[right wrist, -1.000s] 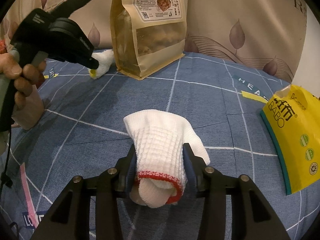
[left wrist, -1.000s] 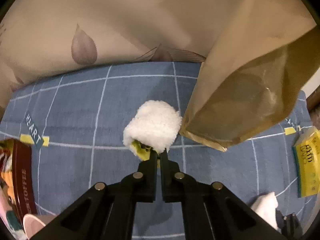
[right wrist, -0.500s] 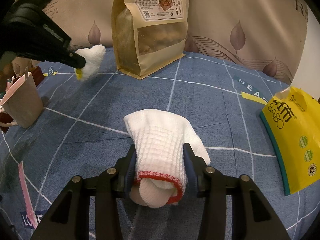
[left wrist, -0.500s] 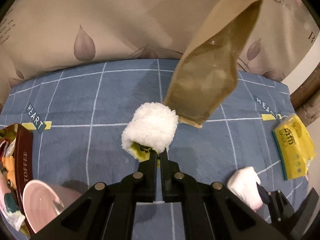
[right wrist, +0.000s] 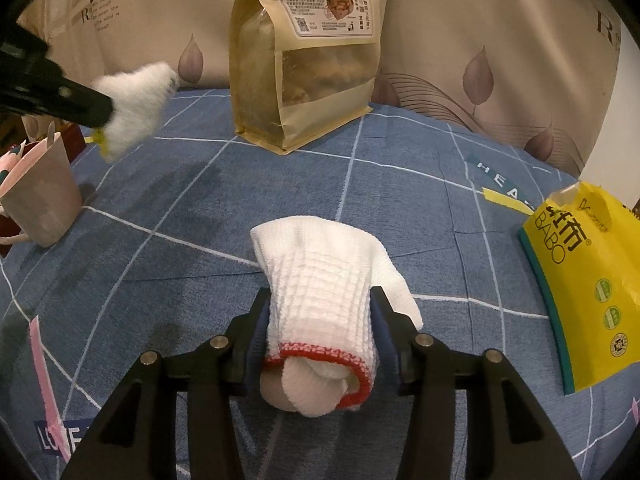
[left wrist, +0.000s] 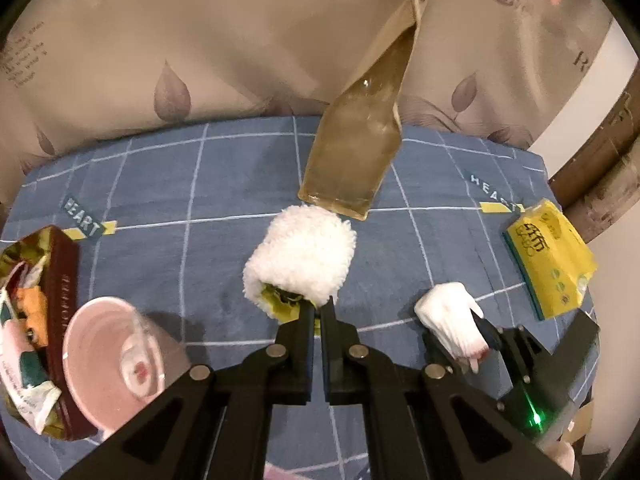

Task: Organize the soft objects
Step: 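Carry the fuzzy sock into the tin and release it with the left tool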

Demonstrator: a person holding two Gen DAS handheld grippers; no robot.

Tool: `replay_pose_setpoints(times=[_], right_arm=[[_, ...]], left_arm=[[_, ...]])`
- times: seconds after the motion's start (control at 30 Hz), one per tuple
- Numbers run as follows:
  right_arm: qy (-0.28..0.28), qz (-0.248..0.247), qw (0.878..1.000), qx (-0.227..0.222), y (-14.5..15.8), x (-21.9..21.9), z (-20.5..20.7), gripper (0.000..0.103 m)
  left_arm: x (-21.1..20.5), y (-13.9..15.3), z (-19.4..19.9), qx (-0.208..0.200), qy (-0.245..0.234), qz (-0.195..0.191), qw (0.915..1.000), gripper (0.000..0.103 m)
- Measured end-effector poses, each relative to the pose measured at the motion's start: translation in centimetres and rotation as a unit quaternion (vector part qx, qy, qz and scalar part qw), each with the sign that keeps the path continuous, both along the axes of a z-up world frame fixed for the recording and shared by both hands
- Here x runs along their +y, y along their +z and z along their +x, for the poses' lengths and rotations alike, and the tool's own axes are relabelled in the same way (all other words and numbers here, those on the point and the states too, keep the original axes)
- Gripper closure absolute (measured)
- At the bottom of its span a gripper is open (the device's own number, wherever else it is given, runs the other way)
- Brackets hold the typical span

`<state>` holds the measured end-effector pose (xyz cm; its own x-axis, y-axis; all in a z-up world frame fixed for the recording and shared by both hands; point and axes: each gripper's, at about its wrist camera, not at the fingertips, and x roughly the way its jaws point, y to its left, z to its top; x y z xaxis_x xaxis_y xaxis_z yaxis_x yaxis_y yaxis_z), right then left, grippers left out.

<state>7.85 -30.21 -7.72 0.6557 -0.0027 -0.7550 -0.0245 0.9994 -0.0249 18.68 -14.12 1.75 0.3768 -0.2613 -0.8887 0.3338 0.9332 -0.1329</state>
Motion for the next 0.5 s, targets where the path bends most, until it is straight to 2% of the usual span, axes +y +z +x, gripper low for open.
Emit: replay_pose_setpoints(times=[0.3, 0.5], right_arm=[[-0.001, -0.012, 1.000, 0.001, 0.0, 0.2, 0.0, 0.056], [0.000, -0.014, 1.000, 0.001, 0.0, 0.2, 0.0, 0.056]], left_arm=[[4.0, 4.0, -2.4, -0.025, 0.004, -0.012, 0.9996, 0.101], [9.3, 6.1, -2.9, -0.051, 0.040, 0.006, 0.9979, 0.101]])
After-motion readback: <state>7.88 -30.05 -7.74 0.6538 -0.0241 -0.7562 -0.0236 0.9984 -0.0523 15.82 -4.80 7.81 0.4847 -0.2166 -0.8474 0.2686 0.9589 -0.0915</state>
